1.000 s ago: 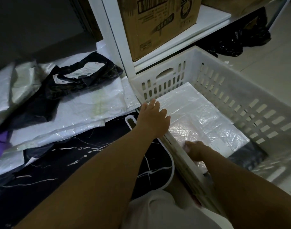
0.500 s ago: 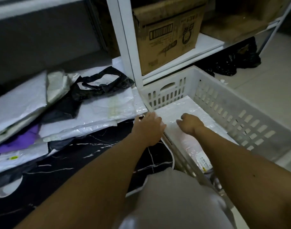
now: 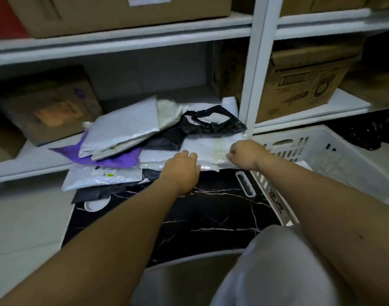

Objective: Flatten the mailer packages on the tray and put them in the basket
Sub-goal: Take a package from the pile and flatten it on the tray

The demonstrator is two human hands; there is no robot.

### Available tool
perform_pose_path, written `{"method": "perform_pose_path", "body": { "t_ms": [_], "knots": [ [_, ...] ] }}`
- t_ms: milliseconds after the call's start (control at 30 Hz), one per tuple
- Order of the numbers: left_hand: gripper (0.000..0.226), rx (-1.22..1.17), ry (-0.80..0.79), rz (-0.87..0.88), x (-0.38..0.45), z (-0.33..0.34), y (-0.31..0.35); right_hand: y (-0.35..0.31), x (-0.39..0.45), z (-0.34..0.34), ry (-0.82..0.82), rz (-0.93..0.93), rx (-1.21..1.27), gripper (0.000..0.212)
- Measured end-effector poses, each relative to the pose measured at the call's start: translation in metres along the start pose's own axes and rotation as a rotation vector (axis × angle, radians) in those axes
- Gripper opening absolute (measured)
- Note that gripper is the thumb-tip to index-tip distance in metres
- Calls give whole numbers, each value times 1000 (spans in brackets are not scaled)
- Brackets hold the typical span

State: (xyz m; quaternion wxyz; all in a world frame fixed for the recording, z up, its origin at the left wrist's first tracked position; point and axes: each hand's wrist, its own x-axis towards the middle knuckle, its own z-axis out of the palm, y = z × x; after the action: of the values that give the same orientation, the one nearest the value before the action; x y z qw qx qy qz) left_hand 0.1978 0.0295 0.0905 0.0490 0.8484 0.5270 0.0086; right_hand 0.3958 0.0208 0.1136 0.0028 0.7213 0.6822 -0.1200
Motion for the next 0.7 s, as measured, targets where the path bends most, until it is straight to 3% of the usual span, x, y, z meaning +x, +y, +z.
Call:
{"method": "perform_pose_path", "body": {
  "t_ms": [233, 333, 500, 700],
  "knots": [
    [32, 5, 75, -337, -33, -13, -106, -139, 40, -3, 230, -325, -40, 29],
    [32, -8, 125, -405, -33, -16, -143, -178, 53, 0, 233, -383, -253, 31],
    [32, -11, 179, -436, -31, -16, -177, -199, 75, 10, 196, -360, -558, 44],
    [27, -27, 188, -445, -39, -12, -177, -205, 68, 12, 286, -389, -487, 52]
  ]
}}
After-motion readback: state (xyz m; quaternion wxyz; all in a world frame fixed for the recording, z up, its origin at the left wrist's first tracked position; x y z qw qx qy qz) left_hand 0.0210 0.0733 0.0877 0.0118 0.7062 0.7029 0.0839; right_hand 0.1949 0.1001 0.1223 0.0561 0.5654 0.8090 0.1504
